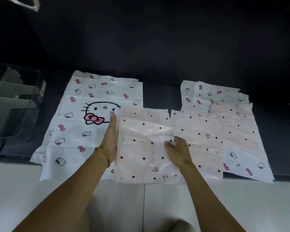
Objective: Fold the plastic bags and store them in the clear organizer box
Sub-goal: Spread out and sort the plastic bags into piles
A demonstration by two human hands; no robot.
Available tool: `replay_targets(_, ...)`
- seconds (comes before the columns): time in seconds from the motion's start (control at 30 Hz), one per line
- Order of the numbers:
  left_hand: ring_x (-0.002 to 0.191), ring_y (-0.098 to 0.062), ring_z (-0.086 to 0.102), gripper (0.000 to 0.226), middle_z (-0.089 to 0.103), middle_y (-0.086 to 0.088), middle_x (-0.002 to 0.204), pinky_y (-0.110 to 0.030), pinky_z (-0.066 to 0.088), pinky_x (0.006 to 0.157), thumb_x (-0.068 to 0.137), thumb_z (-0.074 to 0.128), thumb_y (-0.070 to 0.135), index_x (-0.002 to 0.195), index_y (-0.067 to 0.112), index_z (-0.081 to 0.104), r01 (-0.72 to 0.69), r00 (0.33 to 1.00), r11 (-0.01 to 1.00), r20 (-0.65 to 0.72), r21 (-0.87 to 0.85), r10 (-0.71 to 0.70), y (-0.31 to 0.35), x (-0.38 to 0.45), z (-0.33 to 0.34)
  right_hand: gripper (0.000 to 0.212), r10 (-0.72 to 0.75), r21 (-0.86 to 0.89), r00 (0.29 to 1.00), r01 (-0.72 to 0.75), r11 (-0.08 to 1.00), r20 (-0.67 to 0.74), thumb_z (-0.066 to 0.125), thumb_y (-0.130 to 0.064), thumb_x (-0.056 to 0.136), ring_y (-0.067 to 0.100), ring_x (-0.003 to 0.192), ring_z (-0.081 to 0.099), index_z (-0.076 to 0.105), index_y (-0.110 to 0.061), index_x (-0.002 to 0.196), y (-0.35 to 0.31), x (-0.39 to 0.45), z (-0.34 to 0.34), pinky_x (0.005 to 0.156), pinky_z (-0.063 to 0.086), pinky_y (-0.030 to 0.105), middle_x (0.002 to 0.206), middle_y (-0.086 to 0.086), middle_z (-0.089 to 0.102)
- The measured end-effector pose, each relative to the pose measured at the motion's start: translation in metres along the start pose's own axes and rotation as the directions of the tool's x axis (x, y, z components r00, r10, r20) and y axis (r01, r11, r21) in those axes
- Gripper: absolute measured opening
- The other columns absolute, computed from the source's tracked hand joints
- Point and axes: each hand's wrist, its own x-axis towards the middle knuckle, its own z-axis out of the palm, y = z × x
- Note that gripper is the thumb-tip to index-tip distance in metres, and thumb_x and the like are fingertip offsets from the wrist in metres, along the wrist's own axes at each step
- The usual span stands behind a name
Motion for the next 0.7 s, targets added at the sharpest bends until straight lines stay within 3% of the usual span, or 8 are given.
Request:
replay_targets(0.1,0.102,-0.020,0.063,0.032,0.068,0.002,0.112,-0.034,0.049,0.086,0.083,0.068,0.041,0.109,0.022,0.064,-0.106,0.966,0.924,-0.180,0.369,0.183,-0.008,0.002,0.001,0.026,0.011,0.032,0.996,-0.014,0.999,0.088,0.058,-0.026,0.087,0.025,0.076,0.057,0.055,0.000,0.086,0.005,0.000,0.000,0.060,0.042,0.026,0.079,0.007,0.057)
replay_targets(0.17,0.102,-0.024,0.061,0.025,0.066,-0.003,0.109,-0.035,0.049,0.089,0.084,0.067,0.008,0.106,0.018,0.060,-0.162,0.934,0.836,-0.193,0.524,0.302,-0.013,0.007,0.002,0.029,0.025,0.093,1.000,-0.025,0.995,0.004,0.067,-0.035,0.084,0.019,0.074,0.058,0.061,-0.008,0.089,0.014,0.000,-0.009,0.058,0.041,0.015,0.077,-0.001,0.060)
replay_targets(0.2,0.101,-0.023,0.060,0.029,0.064,-0.003,0.108,-0.034,0.048,0.089,0.084,0.065,0.003,0.108,0.018,0.058,-0.176,0.932,0.812,-0.173,0.556,0.320,-0.014,0.008,0.003,0.031,0.048,0.100,0.993,-0.037,0.994,-0.110,0.069,-0.038,0.082,0.017,0.080,0.059,0.063,-0.012,0.098,0.021,0.001,-0.017,0.064,0.043,0.015,0.084,-0.002,0.063)
replay_targets(0.3,0.095,-0.016,0.058,0.034,0.062,0.005,0.102,-0.025,0.046,0.079,0.085,0.063,0.001,0.112,0.020,0.055,-0.226,0.939,0.758,-0.069,0.611,0.336,-0.018,0.011,0.012,0.063,0.135,-0.074,0.870,-0.192,0.979,-0.474,0.071,-0.043,0.079,0.032,0.114,0.047,0.052,-0.007,0.127,0.051,0.009,-0.047,0.089,0.043,0.040,0.121,0.013,0.054)
replay_targets(0.4,0.095,-0.018,0.058,0.034,0.061,0.005,0.101,-0.025,0.046,0.076,0.085,0.061,0.000,0.109,0.022,0.054,-0.247,0.939,0.750,-0.041,0.614,0.342,-0.022,0.014,0.022,0.078,0.323,-0.099,0.811,-0.419,0.902,-0.488,0.072,-0.051,0.073,0.035,0.124,0.036,0.041,-0.006,0.128,0.071,0.018,-0.070,0.093,0.036,0.047,0.132,0.015,0.045)
replay_targets(0.53,0.098,-0.022,0.058,0.035,0.062,-0.001,0.108,-0.031,0.047,0.081,0.085,0.061,0.000,0.113,0.019,0.054,-0.226,0.939,0.753,-0.068,0.618,0.338,-0.026,0.018,0.025,0.063,0.356,-0.055,0.838,-0.413,0.909,-0.413,0.072,-0.042,0.073,0.031,0.120,0.045,0.050,-0.011,0.122,0.086,0.029,-0.081,0.094,0.039,0.042,0.123,0.009,0.055)
replay_targets(0.6,0.098,-0.023,0.058,0.033,0.062,-0.002,0.108,-0.032,0.047,0.081,0.086,0.061,0.001,0.114,0.018,0.055,-0.210,0.940,0.750,-0.082,0.627,0.332,-0.029,0.020,0.023,0.043,0.356,0.023,0.828,-0.384,0.923,-0.433,0.068,-0.030,0.078,0.032,0.103,0.054,0.055,-0.011,0.114,0.090,0.032,-0.085,0.089,0.041,0.038,0.112,0.011,0.062)
replay_targets(0.7,0.091,-0.020,0.060,0.027,0.064,0.000,0.100,-0.029,0.049,0.075,0.087,0.060,0.003,0.110,0.017,0.056,-0.196,0.940,0.752,-0.098,0.629,0.327,-0.032,0.024,0.022,0.016,0.245,-0.039,0.813,-0.311,0.950,-0.528,0.051,-0.020,0.090,0.036,0.092,0.056,0.056,-0.011,0.103,0.090,0.031,-0.092,0.082,0.034,0.037,0.092,0.013,0.064)
